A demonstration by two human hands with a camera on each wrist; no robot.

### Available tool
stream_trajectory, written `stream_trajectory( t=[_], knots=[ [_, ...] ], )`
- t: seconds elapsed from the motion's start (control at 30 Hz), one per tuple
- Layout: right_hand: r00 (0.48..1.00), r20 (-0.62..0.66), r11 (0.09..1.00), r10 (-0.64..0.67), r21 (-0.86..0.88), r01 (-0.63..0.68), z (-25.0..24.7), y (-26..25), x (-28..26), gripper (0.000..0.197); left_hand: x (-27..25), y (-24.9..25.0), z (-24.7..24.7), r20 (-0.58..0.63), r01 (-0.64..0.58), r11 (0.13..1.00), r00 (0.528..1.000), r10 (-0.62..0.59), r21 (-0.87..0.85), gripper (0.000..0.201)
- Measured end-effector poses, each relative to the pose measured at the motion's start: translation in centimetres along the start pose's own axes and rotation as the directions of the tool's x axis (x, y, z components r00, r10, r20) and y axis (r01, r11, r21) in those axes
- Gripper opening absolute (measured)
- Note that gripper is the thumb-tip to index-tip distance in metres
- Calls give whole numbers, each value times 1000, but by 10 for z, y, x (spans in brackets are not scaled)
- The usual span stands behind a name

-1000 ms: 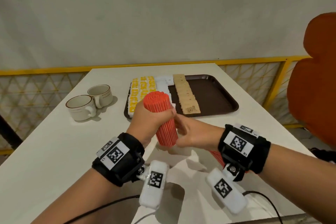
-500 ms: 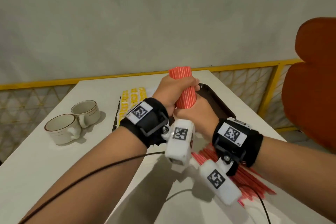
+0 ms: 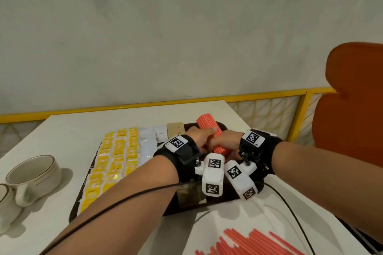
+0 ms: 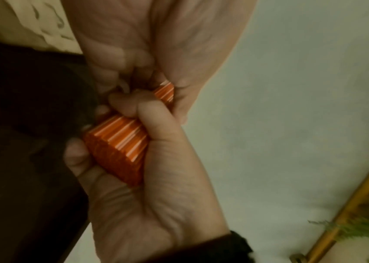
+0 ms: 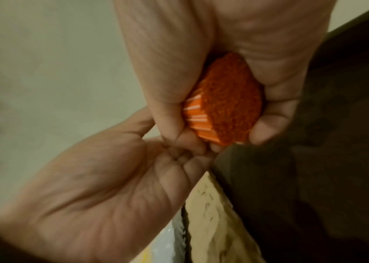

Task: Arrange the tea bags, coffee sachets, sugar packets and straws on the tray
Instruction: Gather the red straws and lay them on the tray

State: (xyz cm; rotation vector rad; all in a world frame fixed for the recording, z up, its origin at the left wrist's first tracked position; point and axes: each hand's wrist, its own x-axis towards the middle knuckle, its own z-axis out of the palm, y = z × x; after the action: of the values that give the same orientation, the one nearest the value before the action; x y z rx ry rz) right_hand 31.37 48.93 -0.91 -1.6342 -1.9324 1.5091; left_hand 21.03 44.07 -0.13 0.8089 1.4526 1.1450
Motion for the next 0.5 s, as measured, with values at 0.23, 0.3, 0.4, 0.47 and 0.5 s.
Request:
stream_trajectory(
  t=[0.23, 0.3, 0.4, 0.47, 0.5],
  knots=[
    [1000, -4, 1000, 27, 2, -27, -11, 2, 20, 13, 47, 7, 3, 38, 134, 970, 989, -145, 201, 22],
    [1000, 6, 1000, 17, 9, -17, -15, 2, 26, 13, 54, 10, 6, 57, 168, 965, 982, -183, 200, 24],
    [1000, -3, 1000, 14, -15, -14, -21, -2, 29, 14, 61, 14, 10, 87, 193, 964, 973, -212, 184, 23],
    [1000, -22, 1000, -2, -28, 1, -21, -5, 29, 16, 66, 14, 11, 93, 188, 963, 974, -209, 194, 18],
    [999, -36, 998, -13, -64, 11, -21, -6, 31, 17, 68, 14, 11, 86, 176, 965, 977, -195, 193, 16]
  ],
)
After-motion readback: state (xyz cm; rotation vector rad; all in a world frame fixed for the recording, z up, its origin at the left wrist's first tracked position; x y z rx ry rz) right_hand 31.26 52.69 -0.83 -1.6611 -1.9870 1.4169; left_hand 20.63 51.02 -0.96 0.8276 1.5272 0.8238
